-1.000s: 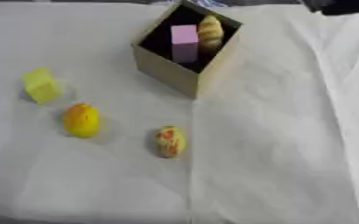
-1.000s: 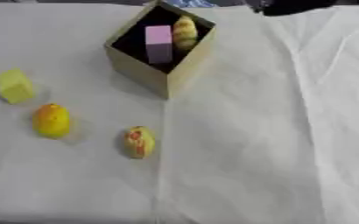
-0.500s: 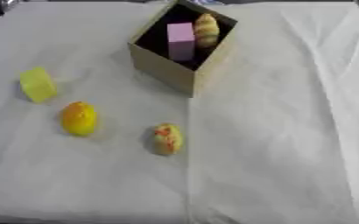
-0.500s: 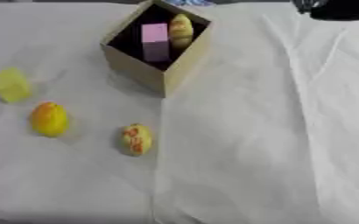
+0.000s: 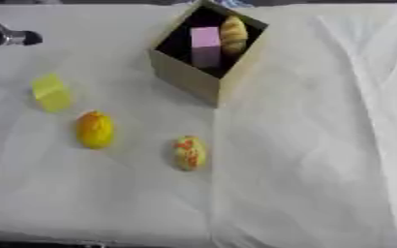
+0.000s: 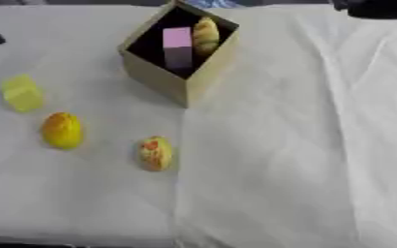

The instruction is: Pick up objects on the table and place them in the box.

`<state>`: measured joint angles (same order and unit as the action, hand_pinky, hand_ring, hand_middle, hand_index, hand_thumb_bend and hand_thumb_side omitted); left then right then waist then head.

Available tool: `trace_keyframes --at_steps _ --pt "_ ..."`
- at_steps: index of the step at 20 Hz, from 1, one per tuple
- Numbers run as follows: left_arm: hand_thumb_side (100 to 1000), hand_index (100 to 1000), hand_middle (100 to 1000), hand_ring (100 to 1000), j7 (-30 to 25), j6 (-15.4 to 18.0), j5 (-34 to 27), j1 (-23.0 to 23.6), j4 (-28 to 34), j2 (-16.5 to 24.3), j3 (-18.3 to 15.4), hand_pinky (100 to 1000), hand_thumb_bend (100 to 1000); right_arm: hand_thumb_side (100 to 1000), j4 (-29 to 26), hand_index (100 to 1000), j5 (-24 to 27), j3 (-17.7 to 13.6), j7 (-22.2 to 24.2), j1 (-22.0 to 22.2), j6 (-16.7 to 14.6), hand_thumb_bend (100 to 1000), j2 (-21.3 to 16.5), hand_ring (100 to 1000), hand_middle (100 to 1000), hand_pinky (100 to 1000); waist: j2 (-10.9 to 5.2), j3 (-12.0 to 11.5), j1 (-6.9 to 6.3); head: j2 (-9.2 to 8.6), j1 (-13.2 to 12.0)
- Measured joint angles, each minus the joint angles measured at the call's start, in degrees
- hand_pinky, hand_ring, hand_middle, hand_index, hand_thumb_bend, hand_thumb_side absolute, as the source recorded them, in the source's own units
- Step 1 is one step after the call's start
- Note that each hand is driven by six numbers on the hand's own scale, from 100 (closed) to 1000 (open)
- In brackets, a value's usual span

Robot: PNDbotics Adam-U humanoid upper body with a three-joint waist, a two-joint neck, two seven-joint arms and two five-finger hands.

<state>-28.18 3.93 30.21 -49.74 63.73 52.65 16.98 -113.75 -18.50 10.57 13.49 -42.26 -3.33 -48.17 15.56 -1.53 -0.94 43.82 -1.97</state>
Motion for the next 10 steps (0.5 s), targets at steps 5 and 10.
trace_keyframes --at_steps 5,10 --pt "515 903 785 829 -5.86 0.69 -2.98 -0.57 -4.30 -0.97 0.87 870 716 100 0.00 815 0.02 -0.05 -0.57 0.46 0.59 100 0.02 805 712 880 -0.01 -0.20 -0.14 0.01 0.01" --pt "494 886 779 827 -10.05 0.75 -5.36 -1.36 -5.79 -1.78 1.54 866 746 108 0.00 811 0.02 -0.33 -0.96 0.49 1.31 100 0.17 801 708 880 -0.02 -0.54 -0.40 0.01 -0.01"
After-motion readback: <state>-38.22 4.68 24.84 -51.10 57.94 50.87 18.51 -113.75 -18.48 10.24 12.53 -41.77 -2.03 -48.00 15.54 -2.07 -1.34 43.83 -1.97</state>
